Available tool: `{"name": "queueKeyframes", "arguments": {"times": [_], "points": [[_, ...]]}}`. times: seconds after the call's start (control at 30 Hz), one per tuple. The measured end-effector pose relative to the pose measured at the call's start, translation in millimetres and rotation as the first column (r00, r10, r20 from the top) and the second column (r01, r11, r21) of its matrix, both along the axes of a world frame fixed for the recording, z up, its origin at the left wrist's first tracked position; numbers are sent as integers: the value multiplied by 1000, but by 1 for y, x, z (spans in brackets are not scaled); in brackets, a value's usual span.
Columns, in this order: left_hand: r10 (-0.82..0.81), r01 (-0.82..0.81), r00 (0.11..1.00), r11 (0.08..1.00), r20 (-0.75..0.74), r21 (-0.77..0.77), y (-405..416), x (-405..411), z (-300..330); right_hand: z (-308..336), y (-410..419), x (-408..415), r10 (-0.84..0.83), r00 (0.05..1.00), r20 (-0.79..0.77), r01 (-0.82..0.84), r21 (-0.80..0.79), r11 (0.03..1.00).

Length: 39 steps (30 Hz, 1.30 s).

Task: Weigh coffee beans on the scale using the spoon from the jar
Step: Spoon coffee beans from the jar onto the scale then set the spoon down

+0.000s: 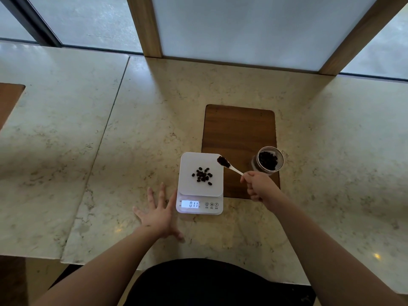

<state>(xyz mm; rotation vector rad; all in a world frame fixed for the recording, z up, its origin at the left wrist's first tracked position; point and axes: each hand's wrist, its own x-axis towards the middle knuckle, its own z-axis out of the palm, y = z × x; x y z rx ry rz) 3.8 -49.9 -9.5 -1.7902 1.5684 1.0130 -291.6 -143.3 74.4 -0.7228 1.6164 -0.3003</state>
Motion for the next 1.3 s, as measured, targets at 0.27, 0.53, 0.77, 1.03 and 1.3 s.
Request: {"name": "queueKeyframes", "arguments": {"times": [0.27, 0.53, 0.77, 1.03, 1.3], "points": [[-3, 3, 1000, 1000, 2, 20, -1, -1, 2, -16, -3, 8, 23, 1000, -21, -23, 14, 1000], [-8, 8, 1000, 999, -8, 35, -1, -3, 6, -30, 2, 17, 62, 998, -32, -62, -1, 998], [-5, 5, 1000, 999, -2, 35, -1, -2, 3, -38, 5, 29, 84, 995, -53, -85, -8, 996], [6, -6, 1000, 1000, -30, 24, -1, -2, 2, -38, 1, 33, 45, 993, -105, -49, -30, 998], [6, -5, 1000, 999, -21, 39, -2, -2, 6, -40, 3, 33, 56, 990, -127, -60, -30, 998]]}}
